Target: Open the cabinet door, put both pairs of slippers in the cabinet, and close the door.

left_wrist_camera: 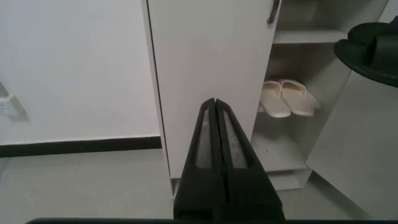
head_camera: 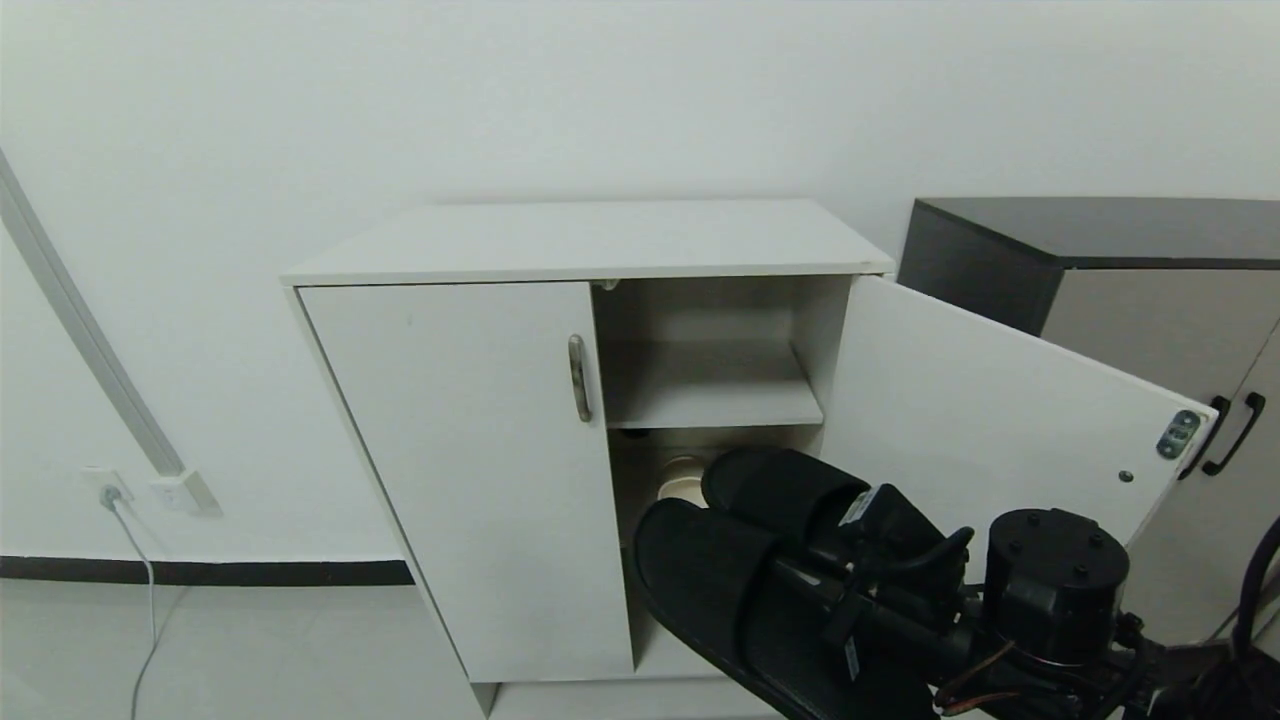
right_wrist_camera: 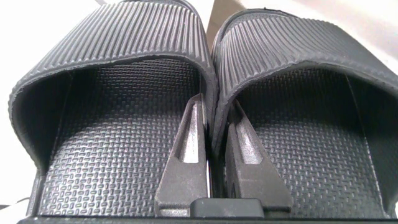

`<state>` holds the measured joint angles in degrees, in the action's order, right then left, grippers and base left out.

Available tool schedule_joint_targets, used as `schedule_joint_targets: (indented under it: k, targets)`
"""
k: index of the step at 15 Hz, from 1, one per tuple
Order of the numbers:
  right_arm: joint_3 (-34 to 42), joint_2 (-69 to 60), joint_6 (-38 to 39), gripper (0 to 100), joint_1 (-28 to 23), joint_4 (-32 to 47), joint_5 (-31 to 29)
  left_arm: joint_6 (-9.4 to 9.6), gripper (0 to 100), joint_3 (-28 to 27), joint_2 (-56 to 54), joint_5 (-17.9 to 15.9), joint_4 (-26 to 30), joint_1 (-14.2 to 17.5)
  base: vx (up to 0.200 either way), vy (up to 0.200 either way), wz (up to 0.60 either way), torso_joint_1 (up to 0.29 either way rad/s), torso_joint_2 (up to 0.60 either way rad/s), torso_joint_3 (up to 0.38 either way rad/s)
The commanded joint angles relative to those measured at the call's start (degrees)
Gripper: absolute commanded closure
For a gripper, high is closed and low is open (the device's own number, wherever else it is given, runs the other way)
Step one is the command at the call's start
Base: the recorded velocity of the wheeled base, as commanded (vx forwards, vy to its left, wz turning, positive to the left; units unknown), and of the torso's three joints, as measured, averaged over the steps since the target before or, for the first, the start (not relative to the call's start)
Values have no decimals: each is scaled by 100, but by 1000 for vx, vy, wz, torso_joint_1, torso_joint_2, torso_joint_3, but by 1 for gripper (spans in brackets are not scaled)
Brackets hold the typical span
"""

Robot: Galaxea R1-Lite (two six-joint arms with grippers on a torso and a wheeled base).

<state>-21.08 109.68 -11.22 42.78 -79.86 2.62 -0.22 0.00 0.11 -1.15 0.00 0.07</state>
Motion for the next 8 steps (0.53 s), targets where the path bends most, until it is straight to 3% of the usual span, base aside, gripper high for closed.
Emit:
schedule_joint_targets:
  k: [1,6,8]
  targets:
    - [7,10,-3,100,11,-3,2,-4,100,0,-2,0,0,1,0,0,0,-105,447,334]
    - [7,27,-3,100,29,-38,2,-4,100,0,-2,0,0,1,0,0,0,-53,448,379]
    - [7,27,-3,100,38,-47,2,4,100,0,-2,0,0,1,0,0,0,-4,96,67]
